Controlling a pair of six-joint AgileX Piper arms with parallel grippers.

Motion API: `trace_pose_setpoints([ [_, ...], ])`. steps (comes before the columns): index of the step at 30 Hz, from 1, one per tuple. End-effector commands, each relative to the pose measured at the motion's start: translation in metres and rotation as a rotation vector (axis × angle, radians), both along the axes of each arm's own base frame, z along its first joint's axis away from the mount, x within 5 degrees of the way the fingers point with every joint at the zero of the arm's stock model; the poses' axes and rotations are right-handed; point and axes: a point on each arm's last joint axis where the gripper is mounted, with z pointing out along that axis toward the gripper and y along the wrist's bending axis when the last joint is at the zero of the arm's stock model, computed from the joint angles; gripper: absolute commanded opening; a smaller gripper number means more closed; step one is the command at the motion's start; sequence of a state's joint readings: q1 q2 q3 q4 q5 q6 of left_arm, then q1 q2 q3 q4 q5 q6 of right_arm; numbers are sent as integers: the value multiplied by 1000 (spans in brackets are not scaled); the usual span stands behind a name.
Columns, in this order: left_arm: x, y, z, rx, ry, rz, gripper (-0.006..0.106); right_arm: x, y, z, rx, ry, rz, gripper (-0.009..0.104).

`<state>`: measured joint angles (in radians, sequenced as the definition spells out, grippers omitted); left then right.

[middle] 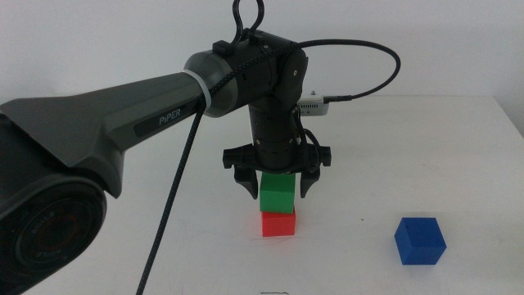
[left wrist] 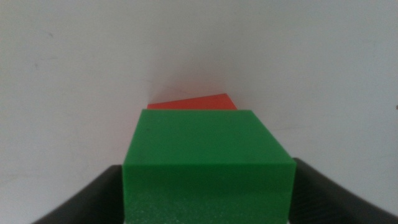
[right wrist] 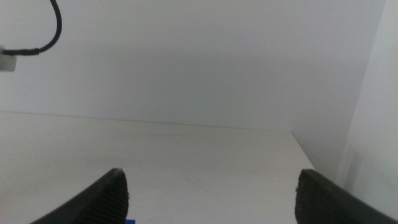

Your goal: Stack red cubes first, then green, then blue cubes in a specific spot.

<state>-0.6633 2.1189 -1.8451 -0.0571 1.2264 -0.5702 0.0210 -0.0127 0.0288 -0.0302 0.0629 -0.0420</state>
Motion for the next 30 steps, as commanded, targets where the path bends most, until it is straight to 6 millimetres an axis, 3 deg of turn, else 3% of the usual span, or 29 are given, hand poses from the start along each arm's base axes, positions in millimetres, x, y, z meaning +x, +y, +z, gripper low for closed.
trace_pose_setpoints([
  [1,-11,7,33,-3,3,-25,90,-3,0,14,-19,-112,-5,94],
  [5,-11,7,39,-8,-15,-51,94,-3,0,14,-19,-112,-5,94],
  [9,-17,16,76,-26,-126,-126,94,-3,0,14,-19,-112,-5,94],
  [14,-33,59,143,-61,-305,-271,94,-3,0,14,-19,-112,-5,94],
  [18,-54,102,178,-56,-406,-380,94,-3,0,14,-19,-112,-5,94],
  [22,-100,149,205,-89,-558,-438,94,-3,0,14,-19,-112,-5,94],
  [24,-126,163,212,-138,-684,-455,94,-3,0,14,-19,-112,-5,94],
  [26,-156,174,213,-204,-801,-453,94,-3,0,14,-19,-112,-5,94],
  [30,-196,190,203,-262,-918,-418,94,-3,0,14,-19,-112,-5,94],
])
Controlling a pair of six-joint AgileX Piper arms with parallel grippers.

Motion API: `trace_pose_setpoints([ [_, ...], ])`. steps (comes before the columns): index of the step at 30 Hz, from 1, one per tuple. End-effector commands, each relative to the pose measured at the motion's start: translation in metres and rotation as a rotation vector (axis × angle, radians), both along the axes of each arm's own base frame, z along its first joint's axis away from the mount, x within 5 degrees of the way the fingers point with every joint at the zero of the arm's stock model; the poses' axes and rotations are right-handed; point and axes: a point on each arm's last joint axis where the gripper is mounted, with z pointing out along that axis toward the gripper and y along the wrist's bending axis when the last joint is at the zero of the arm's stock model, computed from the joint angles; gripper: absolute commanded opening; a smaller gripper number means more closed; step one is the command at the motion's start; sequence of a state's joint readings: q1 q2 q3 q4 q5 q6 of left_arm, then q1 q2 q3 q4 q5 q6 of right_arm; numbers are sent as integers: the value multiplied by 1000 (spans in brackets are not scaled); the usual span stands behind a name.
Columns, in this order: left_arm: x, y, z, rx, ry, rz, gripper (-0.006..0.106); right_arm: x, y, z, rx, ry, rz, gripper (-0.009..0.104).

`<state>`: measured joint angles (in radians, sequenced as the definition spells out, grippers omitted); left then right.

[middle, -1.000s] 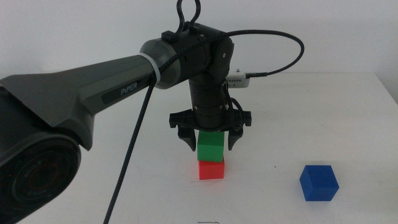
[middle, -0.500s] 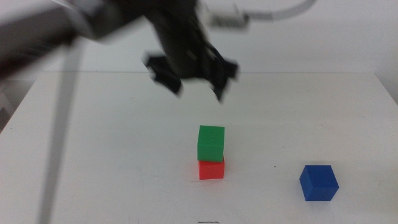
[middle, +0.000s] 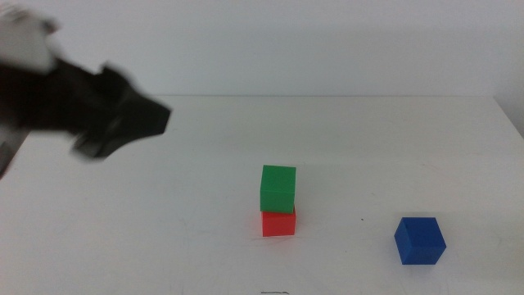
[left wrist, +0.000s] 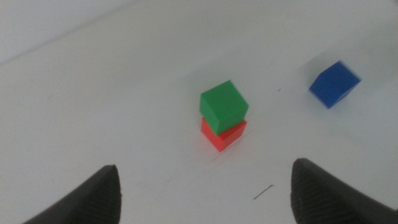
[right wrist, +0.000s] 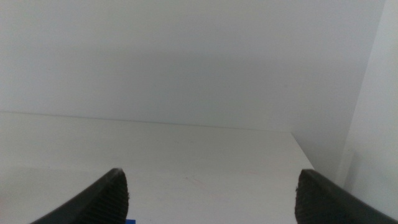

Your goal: Stack red cubes first, then green, then blue cubes in a specific spot.

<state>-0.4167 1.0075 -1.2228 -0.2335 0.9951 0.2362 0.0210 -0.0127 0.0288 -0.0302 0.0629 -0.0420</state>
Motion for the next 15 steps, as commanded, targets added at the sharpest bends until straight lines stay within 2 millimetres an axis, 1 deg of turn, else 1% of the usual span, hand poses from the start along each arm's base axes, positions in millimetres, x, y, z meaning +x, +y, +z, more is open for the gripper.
trace_pose_setpoints([
  [1,-16,5,8,-103,-113,10,94,-3,0,14,-19,-112,-5,94],
  [5,-32,9,7,-127,-131,-19,94,-3,0,14,-19,-112,-5,94],
  [15,-34,7,9,-159,-124,-33,94,-3,0,14,-19,-112,-5,94],
])
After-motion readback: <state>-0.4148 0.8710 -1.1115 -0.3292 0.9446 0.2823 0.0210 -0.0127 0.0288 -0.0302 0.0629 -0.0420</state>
